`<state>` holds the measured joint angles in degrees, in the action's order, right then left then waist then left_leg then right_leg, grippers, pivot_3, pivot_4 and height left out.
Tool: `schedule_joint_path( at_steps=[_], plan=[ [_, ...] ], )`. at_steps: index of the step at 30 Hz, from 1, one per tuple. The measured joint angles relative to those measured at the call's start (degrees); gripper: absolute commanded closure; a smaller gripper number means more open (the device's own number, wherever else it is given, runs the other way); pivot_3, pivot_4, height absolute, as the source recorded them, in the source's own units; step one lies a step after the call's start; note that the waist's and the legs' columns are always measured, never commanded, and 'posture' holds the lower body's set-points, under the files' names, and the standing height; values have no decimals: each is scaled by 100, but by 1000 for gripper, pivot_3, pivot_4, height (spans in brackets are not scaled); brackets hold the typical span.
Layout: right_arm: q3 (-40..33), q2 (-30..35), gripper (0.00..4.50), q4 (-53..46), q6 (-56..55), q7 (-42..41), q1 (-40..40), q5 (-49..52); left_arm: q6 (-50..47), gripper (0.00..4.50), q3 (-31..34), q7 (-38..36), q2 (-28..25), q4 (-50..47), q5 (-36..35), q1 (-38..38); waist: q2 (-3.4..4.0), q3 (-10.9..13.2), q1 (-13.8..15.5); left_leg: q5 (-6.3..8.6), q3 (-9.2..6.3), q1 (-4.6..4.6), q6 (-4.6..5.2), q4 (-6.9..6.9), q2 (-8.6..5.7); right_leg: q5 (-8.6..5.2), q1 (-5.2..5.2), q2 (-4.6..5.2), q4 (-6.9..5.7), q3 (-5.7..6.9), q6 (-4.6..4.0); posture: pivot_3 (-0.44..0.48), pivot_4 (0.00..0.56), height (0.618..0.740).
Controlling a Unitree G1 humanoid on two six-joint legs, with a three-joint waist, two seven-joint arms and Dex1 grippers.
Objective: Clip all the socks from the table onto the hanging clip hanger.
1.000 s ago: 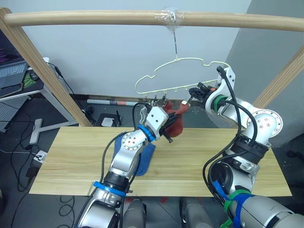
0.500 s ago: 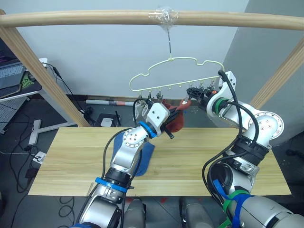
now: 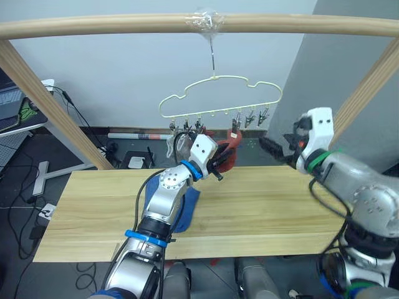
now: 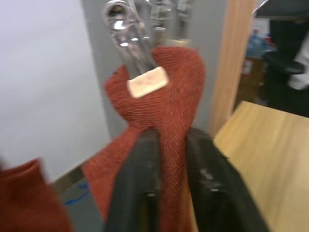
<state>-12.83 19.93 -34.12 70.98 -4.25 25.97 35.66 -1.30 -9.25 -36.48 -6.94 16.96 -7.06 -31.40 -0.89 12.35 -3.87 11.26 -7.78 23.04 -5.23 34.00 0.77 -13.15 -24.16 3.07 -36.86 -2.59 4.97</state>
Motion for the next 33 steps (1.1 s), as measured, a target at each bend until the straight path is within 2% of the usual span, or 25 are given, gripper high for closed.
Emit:
schedule_joint_path(
  at_steps=[4,5,7,10,14,16,20,33],
  plan=[
    [942,-7,0,-19,-1312,-33,-662,-880,-226,1675,77,-39,-204,-99,-57,11,-1,1,-88,-1,0,-2,-1,2,0,1,1,0,-1,-2,2,-41,189,740],
    [1079,-27,172,-4,-1549,-33,-726,-1025,-268,1397,120,-47,-284,-143,-66,33,-1,1,-97,-1,1,-3,-1,3,0,1,1,0,-2,-4,2,-41,189,740],
    [1231,-259,623,68,-2026,1,-749,-1275,-454,1388,184,-163,-547,-452,-135,162,-3,2,-116,-1,0,-4,-1,2,4,1,0,-2,-2,-2,2,-24,189,740],
    [1509,-532,1642,292,-2682,149,-760,-1718,-728,1388,327,-402,-1068,-1035,-278,311,-4,3,-99,-1,-3,-3,-1,-1,4,1,0,-3,-3,-1,1,-13,188,740],
    [1667,-633,1642,635,-3117,194,-749,-2141,-985,1388,532,-559,-1400,-1639,-497,438,-6,4,-25,-1,-3,0,-2,-1,1,1,1,0,1,-2,0,14,189,740],
    [1734,-752,1940,791,-3276,183,-715,-2231,-1168,1388,545,-572,-1472,-1975,-637,575,-7,4,19,0,-4,0,-1,-2,1,0,1,0,0,-1,-1,26,189,740],
    [1751,-919,3250,1223,-3560,184,-600,-2430,-1563,1388,595,-555,-1645,-2720,-860,960,-7,5,65,0,-4,-2,-2,-3,3,-13,0,0,-3,-1,-24,37,190,740],
    [1597,-1260,3250,2359,-3918,260,154,-2822,-1830,1388,593,-290,-1635,-3139,-894,1105,-8,5,112,-1,-5,-4,-2,-2,3,-9,1,-1,-7,0,-21,66,182,740]
  ],
)
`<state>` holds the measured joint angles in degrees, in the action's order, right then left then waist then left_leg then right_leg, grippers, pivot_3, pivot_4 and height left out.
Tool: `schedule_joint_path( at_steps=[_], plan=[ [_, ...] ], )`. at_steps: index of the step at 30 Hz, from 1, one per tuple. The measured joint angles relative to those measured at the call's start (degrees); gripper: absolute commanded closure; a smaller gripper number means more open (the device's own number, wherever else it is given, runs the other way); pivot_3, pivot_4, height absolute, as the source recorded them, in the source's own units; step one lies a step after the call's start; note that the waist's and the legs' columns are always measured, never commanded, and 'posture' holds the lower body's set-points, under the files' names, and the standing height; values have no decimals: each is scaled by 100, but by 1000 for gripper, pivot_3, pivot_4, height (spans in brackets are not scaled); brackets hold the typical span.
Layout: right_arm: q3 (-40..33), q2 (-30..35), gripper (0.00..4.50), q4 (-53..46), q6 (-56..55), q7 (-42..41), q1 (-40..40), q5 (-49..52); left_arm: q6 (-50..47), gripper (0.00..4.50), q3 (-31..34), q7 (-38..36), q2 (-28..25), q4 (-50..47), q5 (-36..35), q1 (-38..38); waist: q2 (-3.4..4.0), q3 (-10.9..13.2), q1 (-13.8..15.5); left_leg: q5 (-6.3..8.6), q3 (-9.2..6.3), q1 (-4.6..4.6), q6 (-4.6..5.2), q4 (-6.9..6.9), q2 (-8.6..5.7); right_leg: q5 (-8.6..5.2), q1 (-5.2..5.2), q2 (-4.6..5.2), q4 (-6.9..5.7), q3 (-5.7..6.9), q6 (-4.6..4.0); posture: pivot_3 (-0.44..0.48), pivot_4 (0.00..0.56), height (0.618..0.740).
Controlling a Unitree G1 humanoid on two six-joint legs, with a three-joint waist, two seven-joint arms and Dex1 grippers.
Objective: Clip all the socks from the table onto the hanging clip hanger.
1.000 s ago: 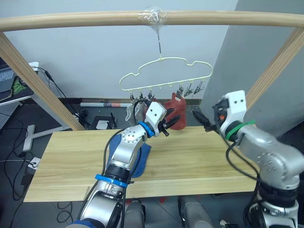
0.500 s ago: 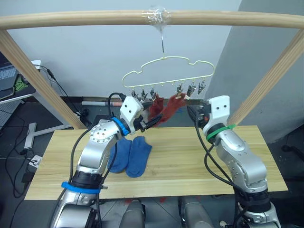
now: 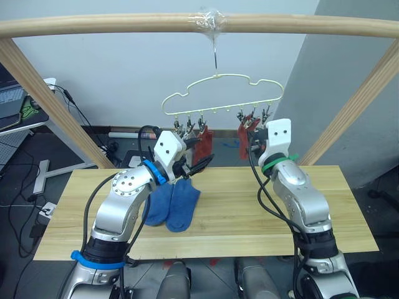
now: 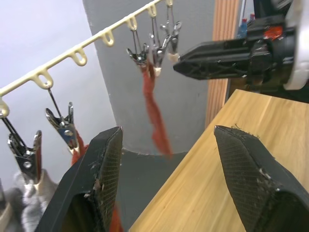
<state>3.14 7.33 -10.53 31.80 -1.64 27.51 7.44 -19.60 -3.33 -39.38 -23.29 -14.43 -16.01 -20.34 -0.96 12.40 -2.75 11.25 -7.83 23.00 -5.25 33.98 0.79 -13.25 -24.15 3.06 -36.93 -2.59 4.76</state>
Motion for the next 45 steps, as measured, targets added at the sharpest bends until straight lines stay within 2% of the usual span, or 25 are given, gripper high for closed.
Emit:
schedule_joint_path(
  at_steps=[16,37,45],
  plan=[
    [-192,-238,3250,971,-355,63,558,-215,-8,1388,5,0,-20,-108,-166,-1,0,-1,47,0,1,0,0,0,0,7,1,0,-1,0,10,77,166,740],
    [-179,-357,3250,1252,-647,37,989,-408,10,1388,34,0,-9,-96,-205,-183,0,-1,77,0,1,-1,0,1,0,11,1,0,-3,0,14,78,177,740],
    [-180,-357,3250,1339,-700,36,1008,-411,-240,1388,125,0,40,-237,-573,-260,0,-1,77,0,1,-1,0,1,-1,14,1,0,-4,-1,9,79,179,740]
  ],
)
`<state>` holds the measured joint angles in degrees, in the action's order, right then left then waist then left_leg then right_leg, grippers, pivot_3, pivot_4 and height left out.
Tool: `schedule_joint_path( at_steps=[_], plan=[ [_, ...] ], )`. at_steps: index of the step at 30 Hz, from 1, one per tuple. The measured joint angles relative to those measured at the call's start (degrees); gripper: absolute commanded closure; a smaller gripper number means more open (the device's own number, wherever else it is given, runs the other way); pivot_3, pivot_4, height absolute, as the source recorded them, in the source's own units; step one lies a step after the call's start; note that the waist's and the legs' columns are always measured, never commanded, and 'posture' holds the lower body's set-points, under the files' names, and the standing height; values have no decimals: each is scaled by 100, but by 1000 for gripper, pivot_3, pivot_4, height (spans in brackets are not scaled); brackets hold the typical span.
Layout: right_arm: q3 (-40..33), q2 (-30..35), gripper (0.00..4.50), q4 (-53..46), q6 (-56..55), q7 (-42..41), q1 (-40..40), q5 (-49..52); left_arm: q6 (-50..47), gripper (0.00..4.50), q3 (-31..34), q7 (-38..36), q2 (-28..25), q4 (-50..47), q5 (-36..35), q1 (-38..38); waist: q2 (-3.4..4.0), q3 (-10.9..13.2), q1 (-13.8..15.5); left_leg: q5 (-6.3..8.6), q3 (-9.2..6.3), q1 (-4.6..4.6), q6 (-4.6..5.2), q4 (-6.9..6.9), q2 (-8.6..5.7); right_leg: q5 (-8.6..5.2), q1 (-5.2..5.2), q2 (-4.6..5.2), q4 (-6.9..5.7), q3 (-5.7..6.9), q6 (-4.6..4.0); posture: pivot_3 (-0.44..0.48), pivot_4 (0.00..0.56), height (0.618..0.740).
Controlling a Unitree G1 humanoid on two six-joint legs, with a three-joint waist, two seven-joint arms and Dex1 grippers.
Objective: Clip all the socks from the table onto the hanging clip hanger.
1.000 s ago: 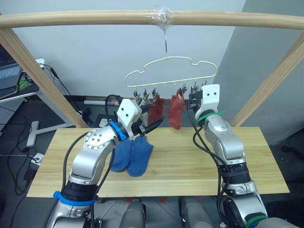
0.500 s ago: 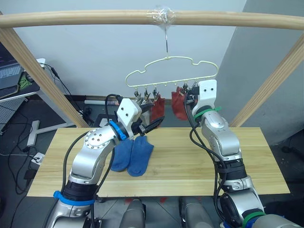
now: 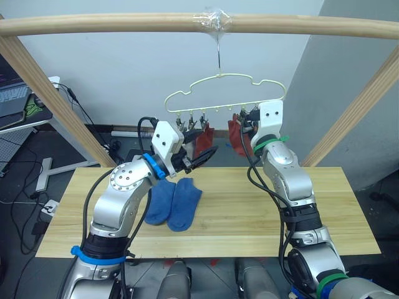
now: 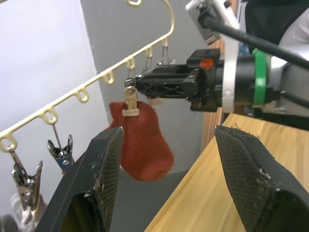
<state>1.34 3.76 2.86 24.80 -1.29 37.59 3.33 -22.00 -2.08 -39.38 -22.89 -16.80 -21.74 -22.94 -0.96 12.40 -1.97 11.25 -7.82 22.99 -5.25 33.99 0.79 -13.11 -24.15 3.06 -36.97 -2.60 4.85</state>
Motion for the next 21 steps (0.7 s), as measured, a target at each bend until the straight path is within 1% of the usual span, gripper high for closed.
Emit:
schedule_joint_path(
  at_steps=[13,21],
  plan=[
    [-8,35,3250,-9,-32,-16,-9,4,-45,1388,0,3,-9,-87,-73,-2,0,0,0,0,0,0,0,0,0,8,0,0,-1,0,-13,73,191,740],
    [-32,76,3250,-397,-31,-335,-303,144,-49,1388,-1,8,-5,-88,-77,-2,0,0,0,0,-1,0,0,0,0,6,0,0,-1,0,-11,63,195,740]
  ],
)
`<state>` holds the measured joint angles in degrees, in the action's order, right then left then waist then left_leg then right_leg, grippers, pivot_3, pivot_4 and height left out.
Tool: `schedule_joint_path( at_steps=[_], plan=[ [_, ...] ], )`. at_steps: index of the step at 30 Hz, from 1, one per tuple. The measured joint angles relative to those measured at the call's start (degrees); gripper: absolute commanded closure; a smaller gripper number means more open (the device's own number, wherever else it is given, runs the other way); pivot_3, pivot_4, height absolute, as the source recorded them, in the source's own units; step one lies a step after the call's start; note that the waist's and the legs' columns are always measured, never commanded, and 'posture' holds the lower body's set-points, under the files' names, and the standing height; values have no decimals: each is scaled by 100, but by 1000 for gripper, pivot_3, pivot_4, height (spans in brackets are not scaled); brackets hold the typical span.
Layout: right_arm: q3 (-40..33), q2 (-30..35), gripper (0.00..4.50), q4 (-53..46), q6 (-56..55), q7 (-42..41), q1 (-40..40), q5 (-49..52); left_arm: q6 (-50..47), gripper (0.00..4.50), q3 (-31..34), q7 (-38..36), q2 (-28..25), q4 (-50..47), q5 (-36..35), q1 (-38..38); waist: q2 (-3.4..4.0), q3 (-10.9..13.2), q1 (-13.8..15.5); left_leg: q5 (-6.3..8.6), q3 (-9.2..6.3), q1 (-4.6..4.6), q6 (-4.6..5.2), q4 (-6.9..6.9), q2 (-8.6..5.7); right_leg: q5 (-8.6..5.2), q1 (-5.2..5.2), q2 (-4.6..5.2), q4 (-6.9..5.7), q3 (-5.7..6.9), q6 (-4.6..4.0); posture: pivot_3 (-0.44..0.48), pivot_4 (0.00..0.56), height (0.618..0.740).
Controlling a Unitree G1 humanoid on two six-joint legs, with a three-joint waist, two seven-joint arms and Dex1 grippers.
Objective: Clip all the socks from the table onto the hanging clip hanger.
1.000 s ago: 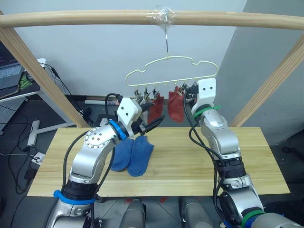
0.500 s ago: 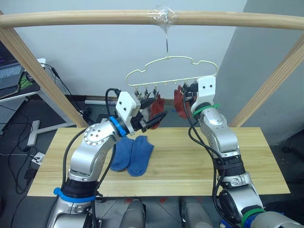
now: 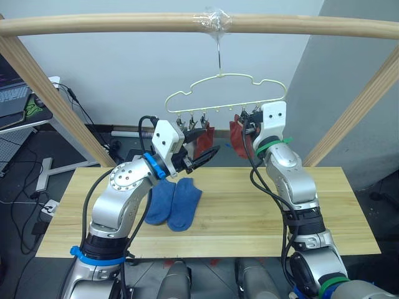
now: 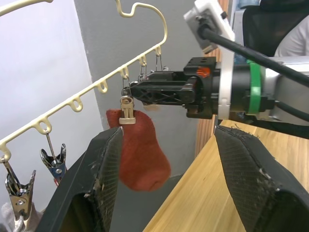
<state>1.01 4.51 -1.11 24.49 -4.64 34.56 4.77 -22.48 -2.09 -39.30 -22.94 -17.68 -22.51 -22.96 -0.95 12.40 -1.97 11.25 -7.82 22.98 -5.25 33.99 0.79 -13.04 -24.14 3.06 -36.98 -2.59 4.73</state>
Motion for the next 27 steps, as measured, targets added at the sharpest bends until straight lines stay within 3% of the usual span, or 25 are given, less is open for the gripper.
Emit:
schedule_joint_path(
  at_steps=[15,20,27],
  plan=[
    [-221,163,3250,-426,51,-256,-211,287,0,1388,-7,-4,14,1,-1,-35,0,0,4,0,1,-2,0,0,0,-10,1,0,-1,-1,16,54,192,740],
    [-243,161,4352,-405,81,-225,-193,315,0,1388,-13,-4,18,0,-1,-42,0,0,5,0,1,-1,0,1,0,-10,1,0,0,-1,15,56,194,740],
    [-406,129,4378,-282,209,-152,-192,340,0,1388,-23,-2,20,0,0,-40,0,0,5,0,1,-2,0,1,0,-9,1,0,-1,-1,16,56,194,740]
  ],
)
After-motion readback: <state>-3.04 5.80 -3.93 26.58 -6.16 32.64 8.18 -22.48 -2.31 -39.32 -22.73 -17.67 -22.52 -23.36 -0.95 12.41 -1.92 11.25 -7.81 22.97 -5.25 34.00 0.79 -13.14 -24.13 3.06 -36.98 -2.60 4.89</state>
